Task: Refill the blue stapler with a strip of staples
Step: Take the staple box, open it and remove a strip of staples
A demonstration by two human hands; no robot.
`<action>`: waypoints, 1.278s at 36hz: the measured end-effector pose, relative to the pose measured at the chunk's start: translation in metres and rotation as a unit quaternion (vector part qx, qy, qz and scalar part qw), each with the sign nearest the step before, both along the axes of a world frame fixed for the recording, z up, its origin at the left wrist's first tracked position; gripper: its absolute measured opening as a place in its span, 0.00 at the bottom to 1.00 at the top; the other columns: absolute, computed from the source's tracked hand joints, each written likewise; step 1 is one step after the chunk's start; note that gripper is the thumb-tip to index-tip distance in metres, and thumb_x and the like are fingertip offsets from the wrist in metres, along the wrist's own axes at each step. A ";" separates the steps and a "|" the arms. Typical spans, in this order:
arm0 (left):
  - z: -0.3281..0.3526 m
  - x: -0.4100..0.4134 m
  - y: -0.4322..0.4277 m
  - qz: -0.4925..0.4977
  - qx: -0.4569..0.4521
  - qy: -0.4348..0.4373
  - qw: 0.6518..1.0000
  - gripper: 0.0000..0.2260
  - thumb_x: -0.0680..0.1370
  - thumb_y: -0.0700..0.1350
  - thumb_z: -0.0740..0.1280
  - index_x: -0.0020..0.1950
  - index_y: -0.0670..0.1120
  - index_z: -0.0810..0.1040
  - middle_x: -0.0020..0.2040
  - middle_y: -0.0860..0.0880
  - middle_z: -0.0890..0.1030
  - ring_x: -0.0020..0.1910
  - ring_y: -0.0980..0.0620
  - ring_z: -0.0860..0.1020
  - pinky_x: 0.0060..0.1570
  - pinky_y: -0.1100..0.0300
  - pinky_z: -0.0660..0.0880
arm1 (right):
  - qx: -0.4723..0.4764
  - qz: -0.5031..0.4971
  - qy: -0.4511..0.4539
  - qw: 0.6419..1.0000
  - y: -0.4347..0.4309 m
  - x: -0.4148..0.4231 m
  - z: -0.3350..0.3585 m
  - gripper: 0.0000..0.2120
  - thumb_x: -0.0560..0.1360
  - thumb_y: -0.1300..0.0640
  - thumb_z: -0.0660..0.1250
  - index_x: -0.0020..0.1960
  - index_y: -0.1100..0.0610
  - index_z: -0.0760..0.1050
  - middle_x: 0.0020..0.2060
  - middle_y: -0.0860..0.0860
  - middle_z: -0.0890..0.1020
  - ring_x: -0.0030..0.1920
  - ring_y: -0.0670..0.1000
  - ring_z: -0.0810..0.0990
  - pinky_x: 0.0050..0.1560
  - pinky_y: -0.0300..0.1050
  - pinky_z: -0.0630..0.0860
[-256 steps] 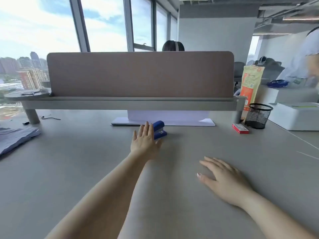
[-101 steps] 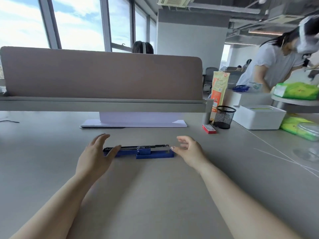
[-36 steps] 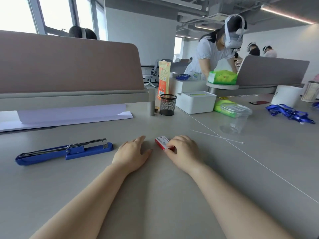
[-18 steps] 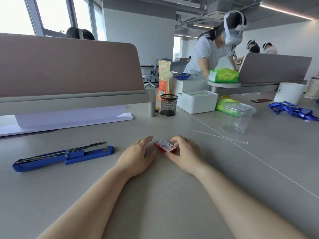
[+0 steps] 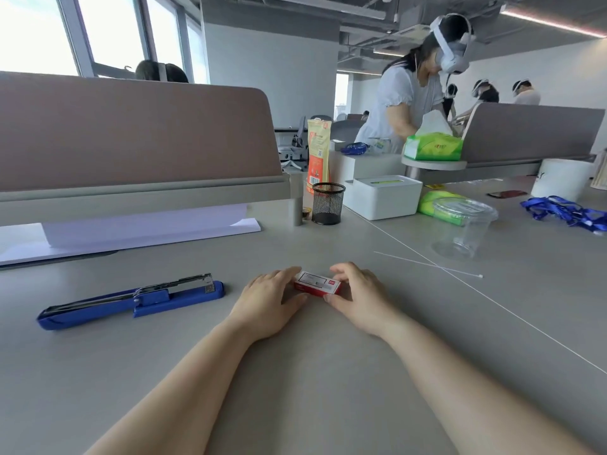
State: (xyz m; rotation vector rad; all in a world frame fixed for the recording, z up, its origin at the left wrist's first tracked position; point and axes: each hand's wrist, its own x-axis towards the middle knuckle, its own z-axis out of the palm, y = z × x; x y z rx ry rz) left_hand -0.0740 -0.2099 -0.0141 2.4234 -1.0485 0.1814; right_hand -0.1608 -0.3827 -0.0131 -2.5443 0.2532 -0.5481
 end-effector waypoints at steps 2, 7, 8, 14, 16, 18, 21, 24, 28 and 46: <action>0.000 -0.002 -0.001 0.003 0.012 -0.022 1.000 0.22 0.75 0.57 0.61 0.69 0.55 0.64 0.67 0.51 0.71 0.65 0.48 0.69 0.64 0.54 0.63 | 0.005 -0.015 -0.003 1.000 -0.002 0.000 -0.001 0.25 0.68 0.47 0.70 0.62 0.51 0.68 0.57 0.48 0.80 0.60 0.54 0.73 0.59 0.51 0.71; 0.000 -0.003 0.000 -0.013 0.010 -0.037 0.999 0.24 0.75 0.58 0.61 0.70 0.58 0.62 0.73 0.55 0.63 0.71 0.50 0.62 0.69 0.53 0.58 | 0.031 -0.028 -0.002 0.999 -0.008 -0.001 0.002 0.25 0.65 0.47 0.73 0.60 0.49 0.70 0.49 0.45 0.81 0.56 0.51 0.75 0.56 0.50 0.72; 0.001 -0.003 0.000 -0.018 0.012 -0.039 0.999 0.25 0.75 0.59 0.61 0.71 0.58 0.61 0.74 0.55 0.62 0.72 0.51 0.61 0.70 0.53 0.57 | 0.038 -0.018 0.000 0.999 -0.009 -0.001 0.002 0.25 0.65 0.48 0.74 0.59 0.49 0.71 0.47 0.45 0.80 0.55 0.51 0.76 0.56 0.49 0.73; 0.002 -0.005 0.000 -0.016 0.018 -0.035 0.999 0.26 0.74 0.60 0.62 0.70 0.55 0.64 0.70 0.51 0.70 0.71 0.51 0.62 0.68 0.56 0.57 | 0.067 0.040 0.015 0.997 -0.011 -0.003 0.002 0.24 0.64 0.51 0.75 0.57 0.48 0.72 0.46 0.43 0.80 0.54 0.49 0.77 0.57 0.50 0.73; 0.002 -0.004 0.001 -0.017 0.017 -0.039 0.999 0.24 0.74 0.60 0.62 0.68 0.55 0.67 0.67 0.52 0.73 0.68 0.51 0.66 0.66 0.57 0.59 | 0.069 0.052 0.020 0.996 -0.013 -0.003 0.002 0.23 0.64 0.51 0.75 0.57 0.48 0.72 0.46 0.42 0.79 0.55 0.48 0.76 0.58 0.49 0.72; 0.002 -0.003 0.002 -0.022 0.014 -0.040 0.999 0.22 0.74 0.59 0.62 0.67 0.55 0.69 0.64 0.52 0.74 0.66 0.50 0.68 0.64 0.56 0.61 | 0.067 0.060 0.020 0.996 -0.015 -0.005 0.004 0.22 0.64 0.52 0.75 0.56 0.48 0.73 0.45 0.42 0.79 0.56 0.48 0.75 0.59 0.49 0.71; 0.001 -0.001 0.004 -0.024 0.000 -0.037 0.999 0.21 0.74 0.58 0.64 0.65 0.55 0.71 0.62 0.52 0.75 0.62 0.49 0.70 0.61 0.54 0.65 | 0.070 0.065 0.026 0.995 -0.021 -0.007 0.005 0.21 0.65 0.54 0.75 0.56 0.48 0.73 0.47 0.43 0.80 0.56 0.47 0.74 0.60 0.48 0.71; 0.000 0.001 0.006 -0.017 -0.031 -0.026 0.999 0.21 0.71 0.58 0.66 0.63 0.54 0.73 0.60 0.51 0.76 0.60 0.47 0.72 0.59 0.52 0.68 | 0.073 0.062 0.028 0.995 -0.029 -0.010 0.005 0.21 0.65 0.55 0.74 0.56 0.47 0.73 0.49 0.44 0.80 0.56 0.45 0.74 0.61 0.47 0.70; -0.001 0.003 0.007 -0.010 -0.051 -0.018 0.998 0.20 0.70 0.56 0.68 0.61 0.54 0.74 0.59 0.51 0.76 0.58 0.47 0.72 0.59 0.51 0.70 | 0.080 0.057 0.023 0.995 -0.035 -0.012 0.006 0.21 0.66 0.58 0.74 0.56 0.48 0.74 0.50 0.46 0.79 0.56 0.46 0.73 0.61 0.46 0.70; -0.004 0.008 0.008 -0.025 -0.075 -0.017 0.997 0.19 0.68 0.56 0.70 0.57 0.55 0.74 0.54 0.51 0.77 0.54 0.48 0.74 0.56 0.48 0.72 | -0.039 0.058 -0.060 0.996 -0.019 -0.008 0.009 0.12 0.67 0.53 0.73 0.50 0.49 0.79 0.53 0.48 0.79 0.57 0.52 0.73 0.61 0.48 0.69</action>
